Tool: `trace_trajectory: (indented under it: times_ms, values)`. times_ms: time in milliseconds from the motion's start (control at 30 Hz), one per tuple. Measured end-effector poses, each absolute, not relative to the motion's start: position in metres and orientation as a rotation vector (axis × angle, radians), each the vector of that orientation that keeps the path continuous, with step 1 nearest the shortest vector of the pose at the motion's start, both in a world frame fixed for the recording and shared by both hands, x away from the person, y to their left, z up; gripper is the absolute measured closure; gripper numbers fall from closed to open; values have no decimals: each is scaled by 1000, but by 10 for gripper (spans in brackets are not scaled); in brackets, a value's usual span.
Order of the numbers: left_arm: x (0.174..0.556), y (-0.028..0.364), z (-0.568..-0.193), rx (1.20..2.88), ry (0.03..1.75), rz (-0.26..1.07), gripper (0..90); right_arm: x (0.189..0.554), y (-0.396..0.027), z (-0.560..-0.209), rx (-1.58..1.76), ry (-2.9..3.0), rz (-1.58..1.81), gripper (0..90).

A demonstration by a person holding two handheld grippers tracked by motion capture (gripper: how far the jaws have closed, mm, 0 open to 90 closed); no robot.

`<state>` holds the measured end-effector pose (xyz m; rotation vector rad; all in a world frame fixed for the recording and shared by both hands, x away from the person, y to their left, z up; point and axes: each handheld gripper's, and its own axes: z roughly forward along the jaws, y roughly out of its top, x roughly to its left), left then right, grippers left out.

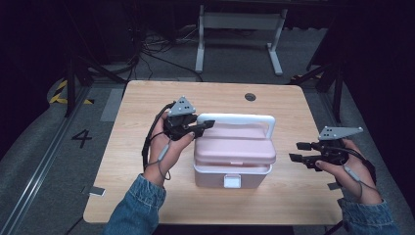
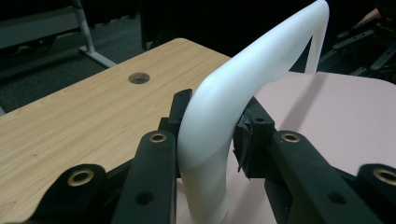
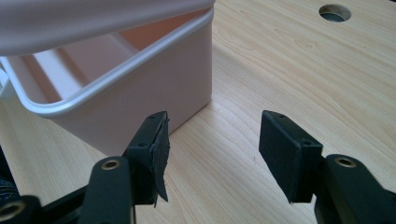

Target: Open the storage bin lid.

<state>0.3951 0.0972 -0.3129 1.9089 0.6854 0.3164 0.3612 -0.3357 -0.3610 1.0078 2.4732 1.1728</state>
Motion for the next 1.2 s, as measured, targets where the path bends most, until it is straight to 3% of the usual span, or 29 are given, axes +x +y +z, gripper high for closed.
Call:
trace_trajectory:
  times_ms: [1200]
  values:
    - [458, 98, -294, 1925, 763, 272, 729, 349, -341, -355, 970, 2394, 1220, 462]
